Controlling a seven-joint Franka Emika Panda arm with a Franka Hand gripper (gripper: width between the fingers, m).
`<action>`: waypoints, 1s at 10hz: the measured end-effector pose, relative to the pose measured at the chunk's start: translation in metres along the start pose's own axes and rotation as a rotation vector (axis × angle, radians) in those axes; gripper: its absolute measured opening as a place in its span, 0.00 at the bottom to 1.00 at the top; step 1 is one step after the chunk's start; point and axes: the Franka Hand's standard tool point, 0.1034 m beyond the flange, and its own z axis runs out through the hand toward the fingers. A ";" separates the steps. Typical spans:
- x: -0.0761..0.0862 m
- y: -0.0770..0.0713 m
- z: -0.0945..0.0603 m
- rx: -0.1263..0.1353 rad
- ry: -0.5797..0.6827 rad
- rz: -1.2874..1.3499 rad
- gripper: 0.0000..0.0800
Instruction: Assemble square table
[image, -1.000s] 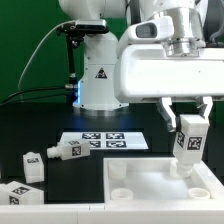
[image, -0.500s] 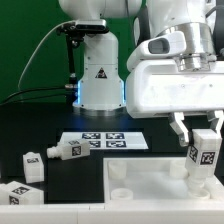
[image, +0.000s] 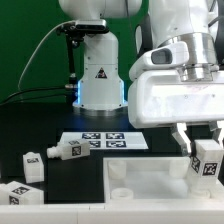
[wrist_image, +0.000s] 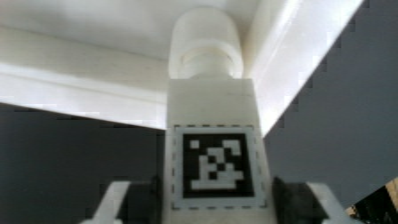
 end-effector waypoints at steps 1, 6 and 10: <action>-0.001 0.001 0.003 -0.005 0.014 -0.001 0.36; -0.002 0.000 0.005 -0.012 0.045 -0.003 0.46; -0.002 0.003 0.005 -0.006 0.003 0.025 0.79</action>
Offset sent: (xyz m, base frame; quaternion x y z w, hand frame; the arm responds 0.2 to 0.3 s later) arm 0.0000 0.0000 0.0000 0.0000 0.0000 0.0000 1.0000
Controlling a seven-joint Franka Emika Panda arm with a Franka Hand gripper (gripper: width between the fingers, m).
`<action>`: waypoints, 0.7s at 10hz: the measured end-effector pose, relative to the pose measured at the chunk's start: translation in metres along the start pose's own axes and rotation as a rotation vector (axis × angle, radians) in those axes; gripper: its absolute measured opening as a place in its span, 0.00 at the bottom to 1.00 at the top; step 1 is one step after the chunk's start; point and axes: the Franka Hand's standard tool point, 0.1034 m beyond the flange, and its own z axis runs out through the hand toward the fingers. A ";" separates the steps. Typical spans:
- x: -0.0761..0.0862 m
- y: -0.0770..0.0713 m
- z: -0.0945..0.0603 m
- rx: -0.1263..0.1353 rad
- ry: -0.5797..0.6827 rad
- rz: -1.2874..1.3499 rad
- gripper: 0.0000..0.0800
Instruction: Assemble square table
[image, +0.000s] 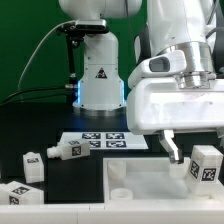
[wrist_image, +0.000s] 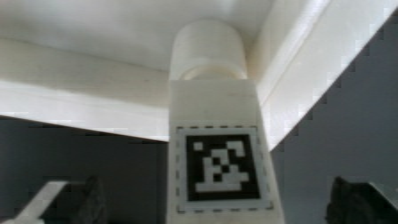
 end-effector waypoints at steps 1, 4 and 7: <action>0.003 0.002 -0.001 0.012 -0.054 0.049 0.81; 0.008 -0.003 0.000 0.033 -0.134 0.130 0.81; 0.001 -0.003 0.005 0.084 -0.396 0.144 0.81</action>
Offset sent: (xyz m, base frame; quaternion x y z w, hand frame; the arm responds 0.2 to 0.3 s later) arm 0.0087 0.0052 0.0026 -0.0058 -0.0331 0.0533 0.9980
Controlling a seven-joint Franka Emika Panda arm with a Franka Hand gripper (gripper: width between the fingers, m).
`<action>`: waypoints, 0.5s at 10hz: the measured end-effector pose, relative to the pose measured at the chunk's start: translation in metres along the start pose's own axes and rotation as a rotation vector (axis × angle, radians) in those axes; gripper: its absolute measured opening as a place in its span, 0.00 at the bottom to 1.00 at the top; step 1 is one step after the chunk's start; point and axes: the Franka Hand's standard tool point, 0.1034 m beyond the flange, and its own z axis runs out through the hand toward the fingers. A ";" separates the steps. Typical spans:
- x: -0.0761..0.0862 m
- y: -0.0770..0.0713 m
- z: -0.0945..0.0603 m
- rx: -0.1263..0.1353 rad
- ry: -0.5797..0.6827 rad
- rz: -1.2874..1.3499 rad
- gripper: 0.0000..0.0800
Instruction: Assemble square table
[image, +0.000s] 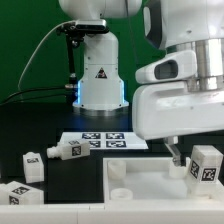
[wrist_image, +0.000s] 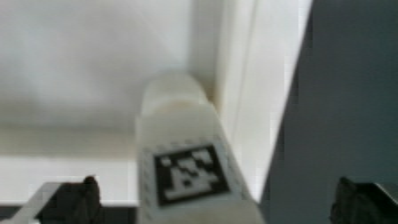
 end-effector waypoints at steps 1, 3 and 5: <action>0.002 0.006 -0.001 0.008 -0.076 -0.004 0.81; 0.008 0.004 -0.004 0.012 -0.101 0.006 0.81; 0.007 0.005 -0.003 0.010 -0.102 0.044 0.67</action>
Offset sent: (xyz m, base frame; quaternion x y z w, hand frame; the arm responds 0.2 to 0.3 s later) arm 0.0000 0.0000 0.0000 0.0000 0.0000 0.0650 0.9979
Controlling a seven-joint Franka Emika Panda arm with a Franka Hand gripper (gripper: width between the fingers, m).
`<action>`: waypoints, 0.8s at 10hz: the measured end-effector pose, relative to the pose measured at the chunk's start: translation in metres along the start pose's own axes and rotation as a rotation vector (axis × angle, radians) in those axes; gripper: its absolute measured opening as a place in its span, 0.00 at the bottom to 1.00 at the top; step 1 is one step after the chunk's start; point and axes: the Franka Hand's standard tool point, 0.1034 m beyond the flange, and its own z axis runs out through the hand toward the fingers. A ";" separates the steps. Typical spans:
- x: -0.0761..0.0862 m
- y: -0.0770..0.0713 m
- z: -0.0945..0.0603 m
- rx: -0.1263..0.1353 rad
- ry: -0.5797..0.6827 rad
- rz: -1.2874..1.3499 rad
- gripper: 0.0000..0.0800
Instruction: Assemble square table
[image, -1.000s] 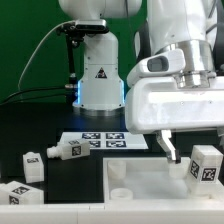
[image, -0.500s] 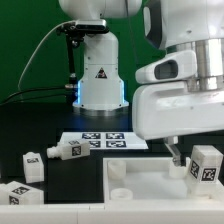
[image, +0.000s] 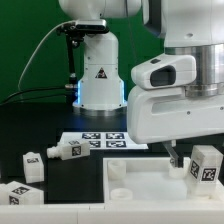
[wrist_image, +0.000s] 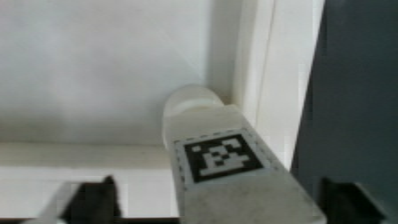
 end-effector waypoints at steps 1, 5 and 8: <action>0.000 -0.001 0.000 0.003 0.000 0.076 0.50; 0.000 0.001 0.001 0.003 0.000 0.326 0.36; -0.003 0.000 0.002 0.008 0.067 0.740 0.36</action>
Offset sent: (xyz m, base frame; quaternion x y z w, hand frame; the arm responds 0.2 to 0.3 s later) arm 0.0000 0.0000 0.0000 0.0000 0.0000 0.1938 0.9810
